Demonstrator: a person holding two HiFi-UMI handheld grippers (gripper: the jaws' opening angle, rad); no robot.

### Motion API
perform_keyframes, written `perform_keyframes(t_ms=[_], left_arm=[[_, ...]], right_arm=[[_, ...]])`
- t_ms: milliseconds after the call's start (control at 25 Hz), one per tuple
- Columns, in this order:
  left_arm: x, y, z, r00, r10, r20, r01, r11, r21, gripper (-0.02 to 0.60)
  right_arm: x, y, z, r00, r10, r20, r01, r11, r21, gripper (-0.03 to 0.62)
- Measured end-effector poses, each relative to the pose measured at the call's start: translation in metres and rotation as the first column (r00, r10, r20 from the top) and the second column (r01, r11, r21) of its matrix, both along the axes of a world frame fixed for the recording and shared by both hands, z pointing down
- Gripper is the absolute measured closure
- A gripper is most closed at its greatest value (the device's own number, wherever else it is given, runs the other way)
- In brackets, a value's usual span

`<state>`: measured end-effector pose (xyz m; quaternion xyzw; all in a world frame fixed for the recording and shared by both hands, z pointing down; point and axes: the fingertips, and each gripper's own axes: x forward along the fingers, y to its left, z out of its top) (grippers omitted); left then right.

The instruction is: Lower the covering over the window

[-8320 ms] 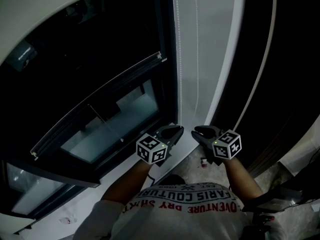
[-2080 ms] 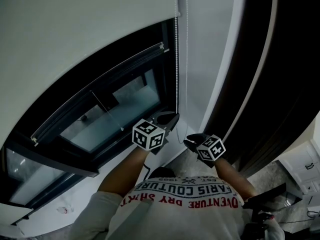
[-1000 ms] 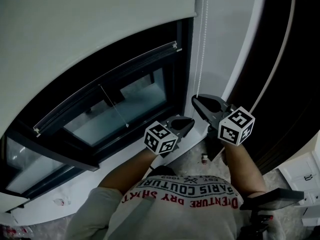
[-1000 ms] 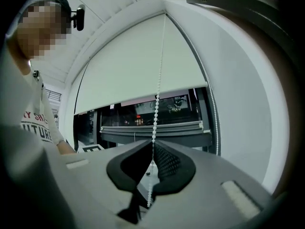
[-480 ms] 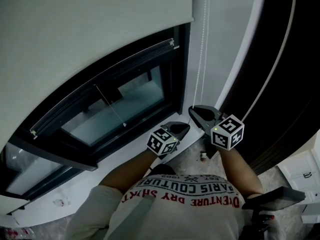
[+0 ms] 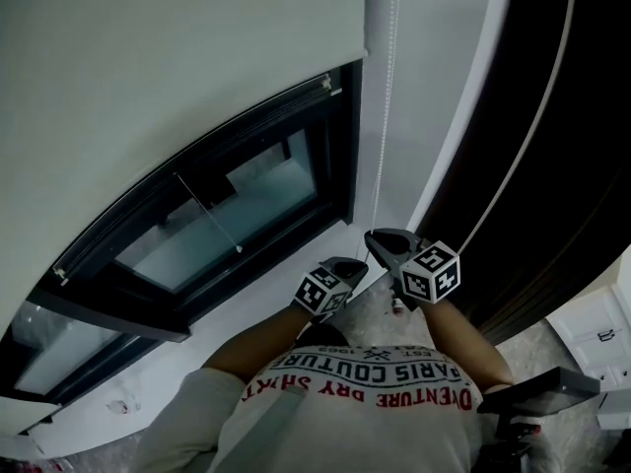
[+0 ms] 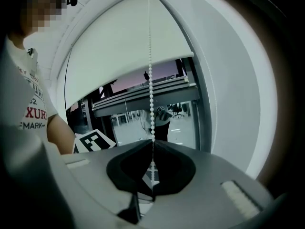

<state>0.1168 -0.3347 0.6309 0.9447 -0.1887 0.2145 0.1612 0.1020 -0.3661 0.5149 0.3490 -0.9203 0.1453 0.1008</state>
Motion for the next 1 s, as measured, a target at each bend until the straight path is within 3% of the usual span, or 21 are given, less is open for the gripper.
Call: perform_keyframes(t_ms=[320,480,640,760,1000], left_arm=[[-0.007,0.009,0.042,0.992,0.042,0.117,-0.032,0.996,-0.089,0.575],[-0.013,0.024,0.062,0.989,0.067,0.132,-0.049,0.99,-0.133,0.574],[-0.015,0.028,0.064,0.989,0.065,0.13,-0.051,0.993,-0.107,0.57],[-0.022,0.022,0.064,0.986,0.054,0.161,-0.041,0.996,-0.085,0.511],[-0.028,-0.003,0.008,0.999,0.018,0.046,-0.017,1.0,-0.025,0.502]], right_arm=[[0.0,0.01,0.044,0.998,-0.01,-0.059,0.005,0.996,-0.086,0.583],[-0.003,0.018,0.067,0.998,-0.02,-0.066,0.011,0.99,-0.139,0.583],[0.0,0.017,0.071,0.999,-0.01,-0.052,0.003,0.99,-0.144,0.583],[0.003,0.014,0.072,0.999,-0.002,-0.051,-0.005,0.99,-0.142,0.583],[0.009,0.013,0.072,0.999,0.02,-0.032,-0.025,0.99,-0.139,0.583]])
